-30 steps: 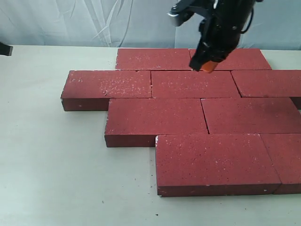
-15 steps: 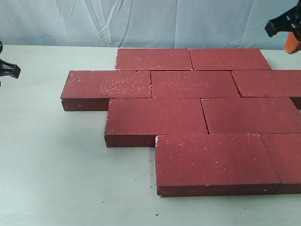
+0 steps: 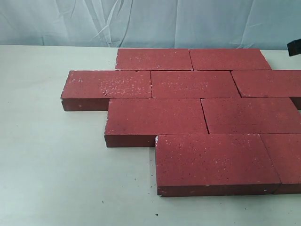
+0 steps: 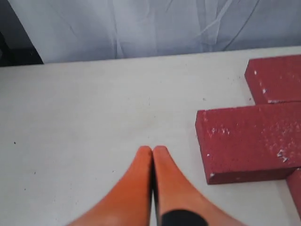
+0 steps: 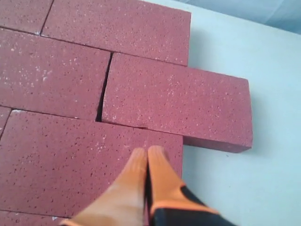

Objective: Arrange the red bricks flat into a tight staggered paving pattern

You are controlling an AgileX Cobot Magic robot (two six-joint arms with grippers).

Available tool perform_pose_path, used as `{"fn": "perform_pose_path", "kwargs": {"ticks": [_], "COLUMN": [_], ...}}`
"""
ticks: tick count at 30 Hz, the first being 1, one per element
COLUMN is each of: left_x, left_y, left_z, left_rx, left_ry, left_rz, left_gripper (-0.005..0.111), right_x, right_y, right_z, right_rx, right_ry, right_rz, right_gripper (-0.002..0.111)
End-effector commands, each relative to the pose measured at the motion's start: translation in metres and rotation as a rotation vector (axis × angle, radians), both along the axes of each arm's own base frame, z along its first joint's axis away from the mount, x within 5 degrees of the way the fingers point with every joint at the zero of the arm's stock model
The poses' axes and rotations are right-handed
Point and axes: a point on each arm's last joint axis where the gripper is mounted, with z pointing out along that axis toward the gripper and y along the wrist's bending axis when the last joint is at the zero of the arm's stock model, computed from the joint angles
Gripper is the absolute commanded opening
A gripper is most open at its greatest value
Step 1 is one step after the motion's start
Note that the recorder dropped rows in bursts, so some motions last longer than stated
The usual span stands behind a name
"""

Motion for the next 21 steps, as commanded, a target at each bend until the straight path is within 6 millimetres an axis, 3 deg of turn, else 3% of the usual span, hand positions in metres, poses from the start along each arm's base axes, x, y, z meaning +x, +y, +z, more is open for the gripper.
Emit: {"fn": "perform_pose_path", "kwargs": {"ticks": [1, 11, 21], "left_x": [-0.029, -0.085, -0.115], "left_y": [-0.002, -0.004, -0.006], "left_z": [0.005, 0.018, -0.004], "left_rx": [-0.044, -0.077, -0.126], "left_ry": [-0.159, -0.352, -0.387], "left_rz": [0.014, 0.016, 0.016], "left_gripper": [0.000, 0.000, 0.000], "right_x": [-0.019, -0.079, -0.129], "right_y": [-0.001, 0.001, 0.002], "right_z": [-0.004, 0.016, 0.026], "right_rx": [0.002, 0.016, 0.043], "right_ry": [-0.116, -0.422, -0.678], "right_rz": [-0.006, -0.005, -0.011], "right_gripper": [-0.001, -0.001, -0.001]}}
